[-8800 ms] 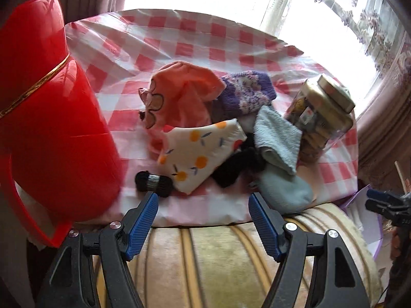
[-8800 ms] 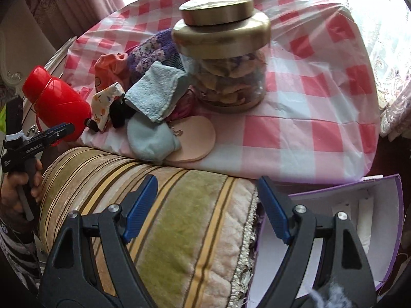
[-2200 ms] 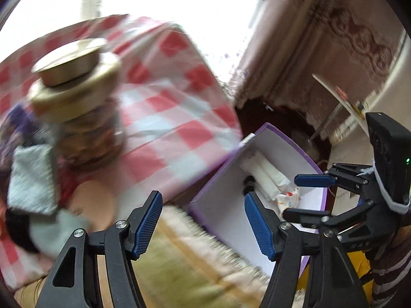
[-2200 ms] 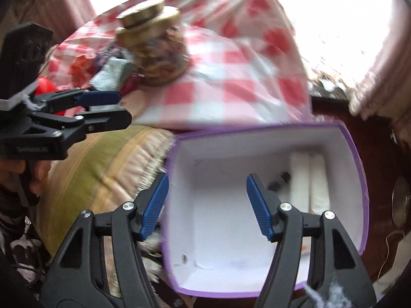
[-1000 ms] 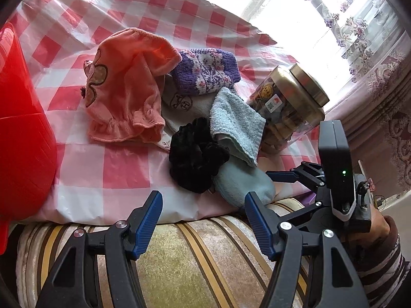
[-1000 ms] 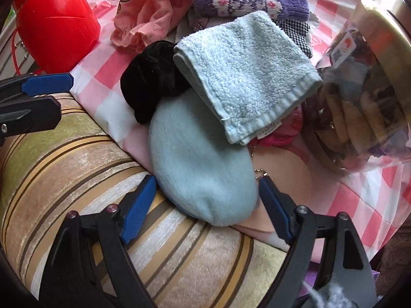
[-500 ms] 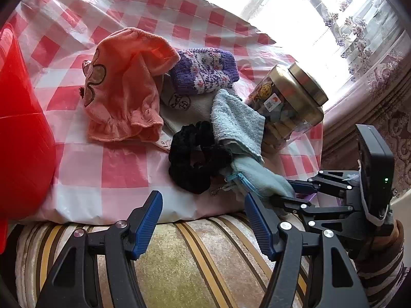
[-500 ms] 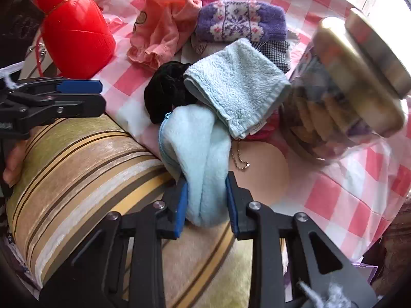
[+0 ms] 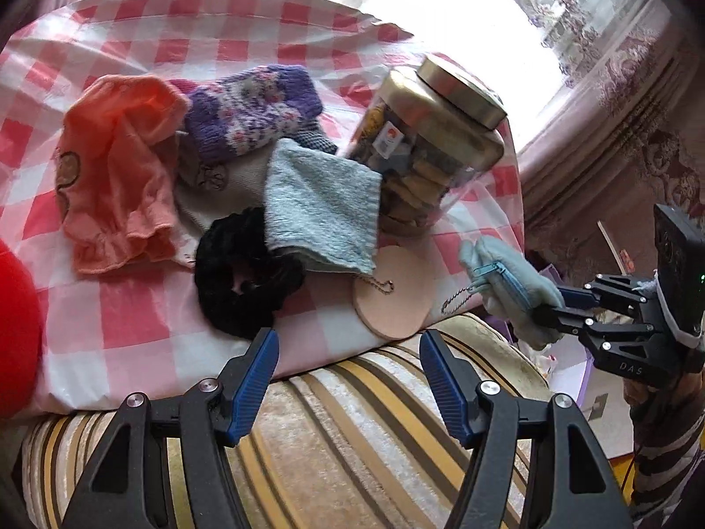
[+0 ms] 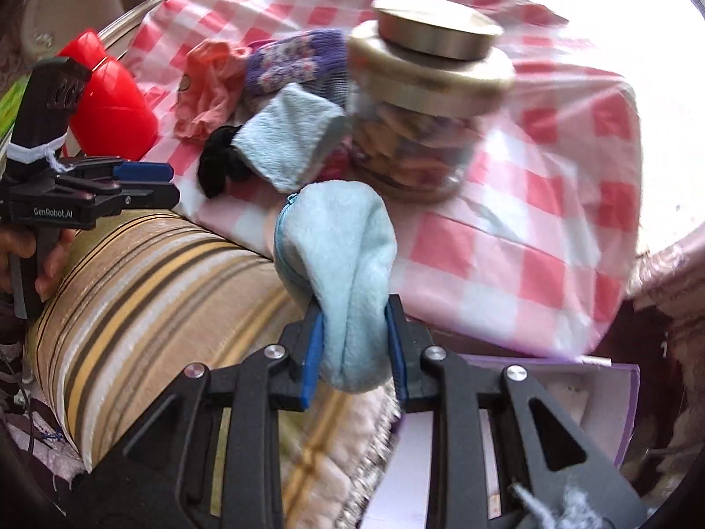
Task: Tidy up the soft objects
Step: 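Carry the light blue sock into the box while the left tool approaches the tan pad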
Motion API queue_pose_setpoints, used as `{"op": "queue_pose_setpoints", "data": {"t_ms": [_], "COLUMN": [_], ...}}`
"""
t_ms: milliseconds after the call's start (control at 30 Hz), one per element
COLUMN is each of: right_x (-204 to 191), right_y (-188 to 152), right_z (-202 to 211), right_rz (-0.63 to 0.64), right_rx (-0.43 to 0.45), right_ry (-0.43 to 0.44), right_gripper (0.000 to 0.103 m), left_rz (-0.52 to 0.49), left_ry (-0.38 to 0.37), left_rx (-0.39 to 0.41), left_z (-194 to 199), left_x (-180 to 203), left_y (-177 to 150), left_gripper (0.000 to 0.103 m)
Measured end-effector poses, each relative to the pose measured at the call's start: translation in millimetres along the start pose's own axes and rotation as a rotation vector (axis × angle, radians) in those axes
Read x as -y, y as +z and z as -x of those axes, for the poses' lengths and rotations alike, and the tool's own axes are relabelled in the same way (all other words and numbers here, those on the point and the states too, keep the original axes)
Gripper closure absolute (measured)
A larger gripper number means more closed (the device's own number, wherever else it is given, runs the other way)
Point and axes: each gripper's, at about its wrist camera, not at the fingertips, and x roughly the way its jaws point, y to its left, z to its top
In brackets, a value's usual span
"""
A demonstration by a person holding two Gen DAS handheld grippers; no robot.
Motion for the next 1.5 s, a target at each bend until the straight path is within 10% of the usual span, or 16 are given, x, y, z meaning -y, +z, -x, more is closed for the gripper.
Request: {"op": "queue_pose_setpoints", "data": {"t_ms": [633, 900, 1500], "right_x": [142.3, 171.7, 144.8], "right_y": [-137.0, -180.2, -174.5], "right_z": [64.6, 55.6, -82.8], "right_rz": [-0.397, -0.477, -0.418], "right_rx": [0.021, -0.053, -0.278], "right_ry": [-0.244, -0.312, -0.109], "right_gripper": [0.073, 0.073, 0.073], "left_rz": [-0.359, -0.393, -0.314], "left_ry": [0.300, 0.244, -0.033], "left_rx": [-0.340, -0.318, -0.250], "left_z": [-143.7, -141.0, -93.5], "left_x": [77.0, 91.1, 124.4], "left_y": [25.5, 23.8, 25.7], "left_gripper": [0.019, 0.024, 0.024]}}
